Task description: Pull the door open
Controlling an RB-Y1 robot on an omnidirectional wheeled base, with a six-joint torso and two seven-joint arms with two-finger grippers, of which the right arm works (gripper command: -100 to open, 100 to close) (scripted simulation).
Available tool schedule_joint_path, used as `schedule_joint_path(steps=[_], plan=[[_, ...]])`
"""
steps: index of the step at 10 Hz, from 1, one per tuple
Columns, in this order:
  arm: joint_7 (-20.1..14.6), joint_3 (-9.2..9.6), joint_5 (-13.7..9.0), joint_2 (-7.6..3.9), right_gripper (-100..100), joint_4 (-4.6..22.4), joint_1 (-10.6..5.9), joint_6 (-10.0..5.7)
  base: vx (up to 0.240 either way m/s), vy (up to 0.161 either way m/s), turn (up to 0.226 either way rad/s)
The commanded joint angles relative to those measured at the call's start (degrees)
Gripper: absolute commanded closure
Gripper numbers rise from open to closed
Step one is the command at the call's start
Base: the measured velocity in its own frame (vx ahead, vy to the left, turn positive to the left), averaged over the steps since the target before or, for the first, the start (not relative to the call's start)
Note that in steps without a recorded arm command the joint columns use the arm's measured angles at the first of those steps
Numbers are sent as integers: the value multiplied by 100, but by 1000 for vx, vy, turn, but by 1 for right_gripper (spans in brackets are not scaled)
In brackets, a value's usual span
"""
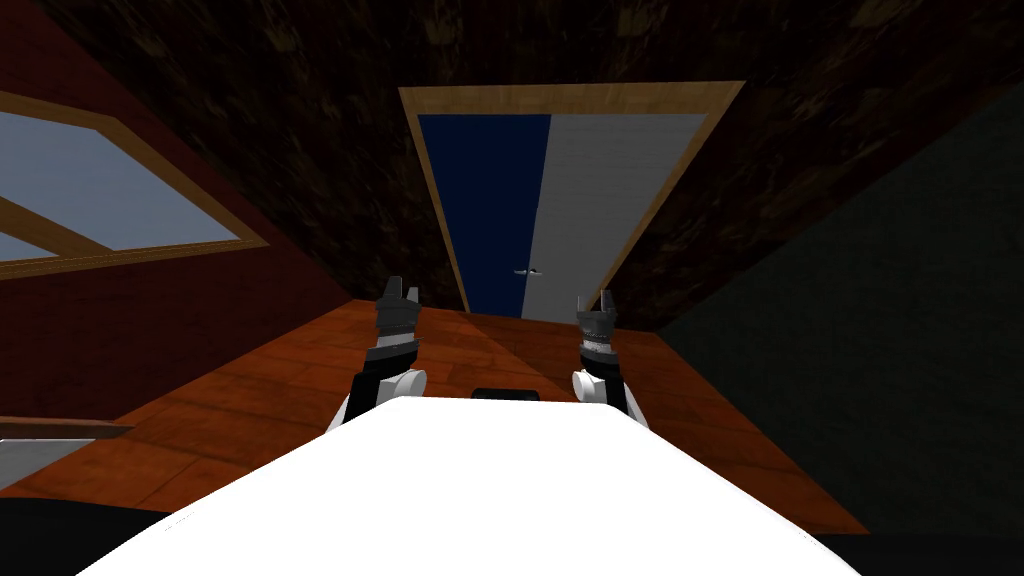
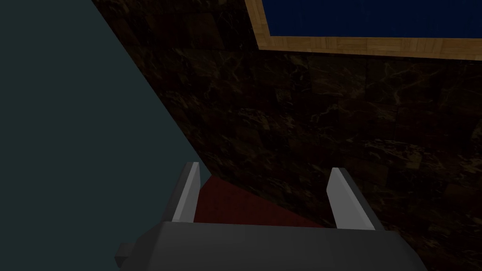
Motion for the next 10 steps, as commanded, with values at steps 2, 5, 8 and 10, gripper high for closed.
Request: schedule_joint_path(steps=[2, 5, 8, 10], plan=[[31, -27, -51, -44, -100, 430, -154, -87, 97, 7, 25], [64, -59, -111, -93, -100, 897, -340, -152, 95, 9, 28], [100, -95, -178, -142, -100, 1405, -545, -224, 96, 0, 29], [124, -118, -222, -174, -100, 1757, -681, -272, 92, 4, 30]])
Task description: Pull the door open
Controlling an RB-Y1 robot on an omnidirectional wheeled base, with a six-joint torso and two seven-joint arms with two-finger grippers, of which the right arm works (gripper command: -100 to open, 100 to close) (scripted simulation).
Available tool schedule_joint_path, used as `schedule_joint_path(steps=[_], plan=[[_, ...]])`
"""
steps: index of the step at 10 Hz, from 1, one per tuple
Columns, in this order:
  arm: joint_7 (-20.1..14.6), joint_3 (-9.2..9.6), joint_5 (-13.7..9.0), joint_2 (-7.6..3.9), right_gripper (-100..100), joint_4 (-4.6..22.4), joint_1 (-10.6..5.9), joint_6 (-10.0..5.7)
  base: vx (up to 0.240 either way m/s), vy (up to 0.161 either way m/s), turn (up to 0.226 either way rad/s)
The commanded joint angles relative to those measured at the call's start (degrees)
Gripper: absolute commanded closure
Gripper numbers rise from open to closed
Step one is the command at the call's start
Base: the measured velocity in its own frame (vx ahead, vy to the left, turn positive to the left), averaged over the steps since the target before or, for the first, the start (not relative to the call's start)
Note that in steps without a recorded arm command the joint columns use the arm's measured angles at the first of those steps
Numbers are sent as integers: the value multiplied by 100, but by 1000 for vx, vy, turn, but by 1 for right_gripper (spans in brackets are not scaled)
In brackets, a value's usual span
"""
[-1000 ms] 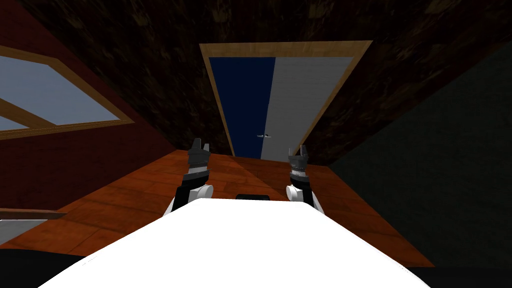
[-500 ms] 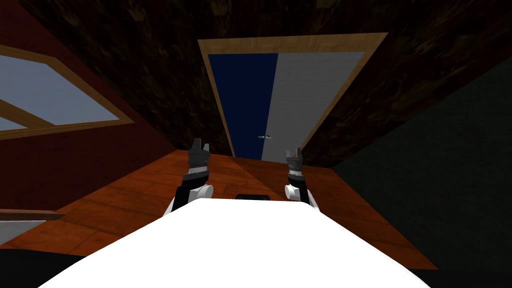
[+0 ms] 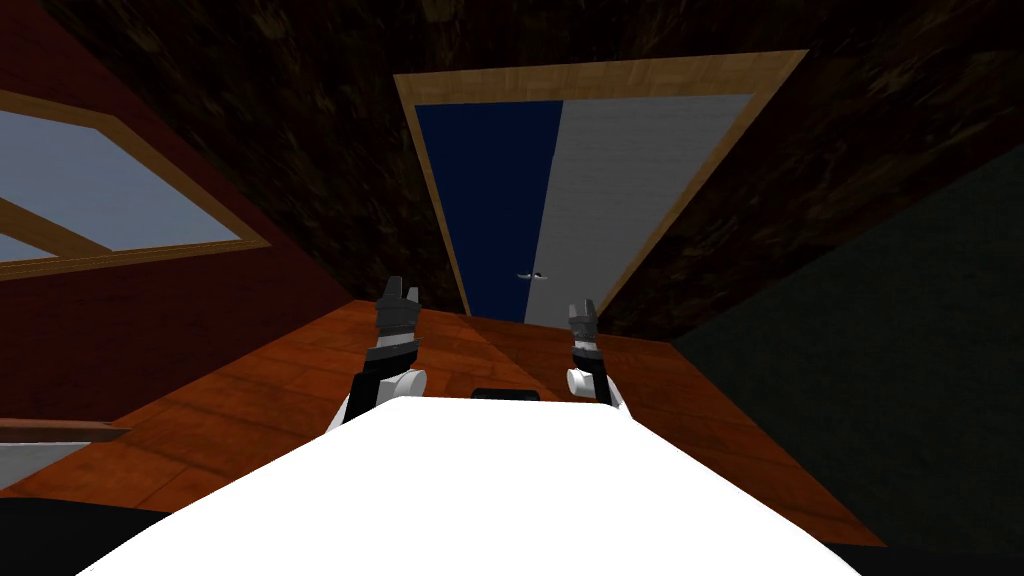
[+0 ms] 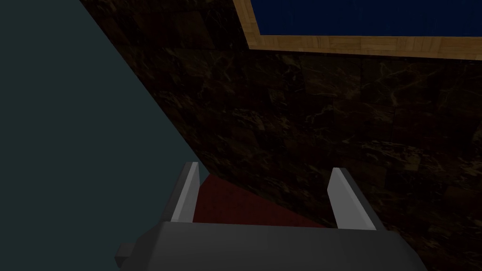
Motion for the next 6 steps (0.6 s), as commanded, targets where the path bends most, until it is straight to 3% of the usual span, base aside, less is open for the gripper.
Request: schedule_joint_path(steps=[1, 6], plan=[[15, -27, -43, -37, -100, 272, -113, -19, 106, 18, 28], [80, -91, -160, -116, -100, 1151, -478, -147, 104, -1, 31]])
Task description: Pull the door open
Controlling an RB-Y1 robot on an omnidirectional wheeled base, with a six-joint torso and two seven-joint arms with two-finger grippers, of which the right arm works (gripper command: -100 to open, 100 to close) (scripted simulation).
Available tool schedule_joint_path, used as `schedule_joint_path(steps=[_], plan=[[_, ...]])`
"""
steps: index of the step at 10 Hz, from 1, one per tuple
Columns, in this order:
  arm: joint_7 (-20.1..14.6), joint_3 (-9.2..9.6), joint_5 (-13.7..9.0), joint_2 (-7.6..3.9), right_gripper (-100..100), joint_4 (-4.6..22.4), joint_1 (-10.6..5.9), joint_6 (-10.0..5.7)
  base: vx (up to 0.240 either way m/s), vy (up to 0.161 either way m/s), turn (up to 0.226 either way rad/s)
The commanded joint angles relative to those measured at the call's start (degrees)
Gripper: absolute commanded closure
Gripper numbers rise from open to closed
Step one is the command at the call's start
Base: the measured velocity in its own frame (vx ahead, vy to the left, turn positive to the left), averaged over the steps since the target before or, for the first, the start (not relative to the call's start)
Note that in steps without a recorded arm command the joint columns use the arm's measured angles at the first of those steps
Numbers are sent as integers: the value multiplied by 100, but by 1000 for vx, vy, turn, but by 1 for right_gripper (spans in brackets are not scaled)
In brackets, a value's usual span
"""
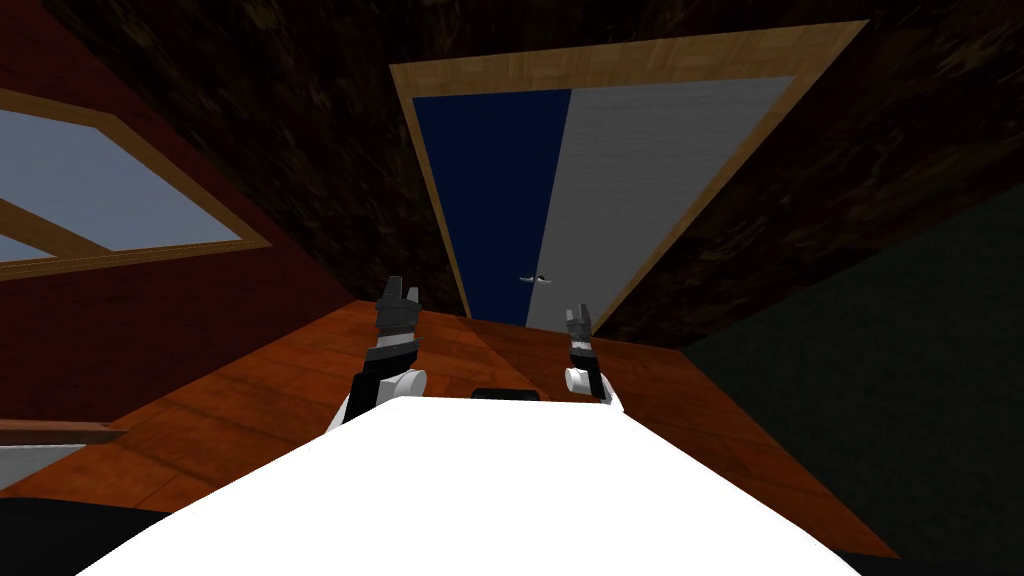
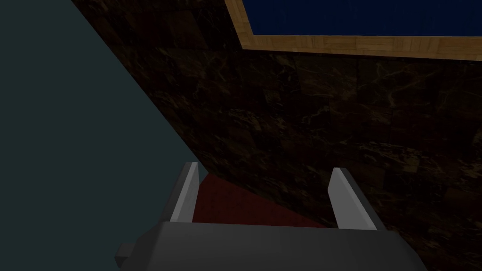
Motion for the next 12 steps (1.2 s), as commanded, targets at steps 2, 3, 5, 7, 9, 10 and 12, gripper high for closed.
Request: schedule_joint_path(steps=[2, 3, 5, 7, 9, 10, 12], plan=[[33, -34, -65, -43, -100, 462, -181, -52, 89, -4, 31], [47, -47, -89, -58, -100, 623, -256, -78, 93, -12, 32], [73, -73, -137, -88, -100, 1027, -406, -130, 114, 0, 30], [99, -99, -185, -117, -100, 1369, -556, -182, 101, 4, 37], [126, -125, -234, -146, -100, 1752, -706, -235, 90, 2, 30], [126, -125, -234, -146, -100, 1804, -706, -235, 65, 1, 11], [152, -151, -281, -173, -100, 2172, -853, -286, 67, -5, 24]])
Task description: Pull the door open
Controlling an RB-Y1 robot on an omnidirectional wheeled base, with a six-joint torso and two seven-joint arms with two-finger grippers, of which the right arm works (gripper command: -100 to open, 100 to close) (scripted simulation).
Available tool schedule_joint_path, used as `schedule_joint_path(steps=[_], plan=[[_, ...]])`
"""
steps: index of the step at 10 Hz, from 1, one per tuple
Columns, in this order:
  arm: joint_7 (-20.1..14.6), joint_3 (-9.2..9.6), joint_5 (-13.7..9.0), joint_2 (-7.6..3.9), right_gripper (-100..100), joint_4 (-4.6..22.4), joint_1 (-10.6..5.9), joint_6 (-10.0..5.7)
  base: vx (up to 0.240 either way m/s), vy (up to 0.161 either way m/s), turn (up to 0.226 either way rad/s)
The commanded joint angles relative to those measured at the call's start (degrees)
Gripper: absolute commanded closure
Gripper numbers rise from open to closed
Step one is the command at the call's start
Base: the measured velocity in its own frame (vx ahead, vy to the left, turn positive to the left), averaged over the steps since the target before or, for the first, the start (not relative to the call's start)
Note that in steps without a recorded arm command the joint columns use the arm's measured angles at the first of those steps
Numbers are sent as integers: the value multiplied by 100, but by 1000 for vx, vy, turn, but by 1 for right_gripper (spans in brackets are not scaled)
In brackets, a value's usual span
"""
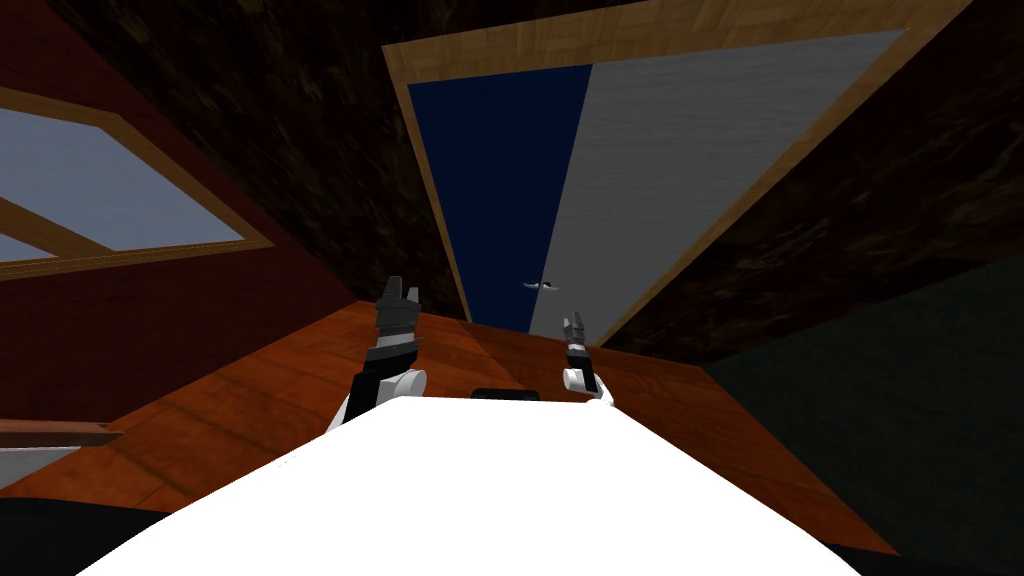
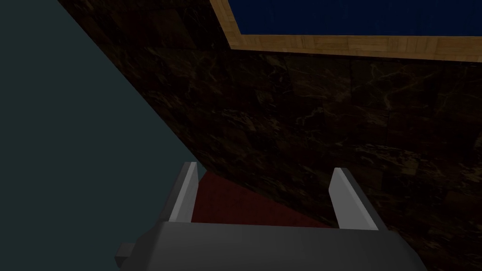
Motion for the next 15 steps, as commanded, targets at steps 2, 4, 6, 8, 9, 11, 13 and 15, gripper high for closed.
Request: schedule_joint_path(steps=[2, 4, 6, 8, 9, 11, 13, 15], plan=[[19, -37, -66, -51, -100, 460, -187, -64, 100, -3, 33], [45, -61, -112, -78, -100, 839, -331, -114, 101, 0, 34], [69, -85, -156, -102, -100, 1183, -468, -162, 103, -13, 30], [93, -109, -200, -126, -100, 1526, -606, -210, 94, 0, 30], [105, -120, -222, -138, -100, 1678, -674, -234, 87, -7, 28], [127, -142, -262, -159, -100, 1986, -798, -277, 96, -4, 28], [138, -152, -282, -170, -100, 2162, -860, -299, 57, -4, 11], [160, -173, -322, -191, -100, 2473, -985, -342, 82, -5, 28]])
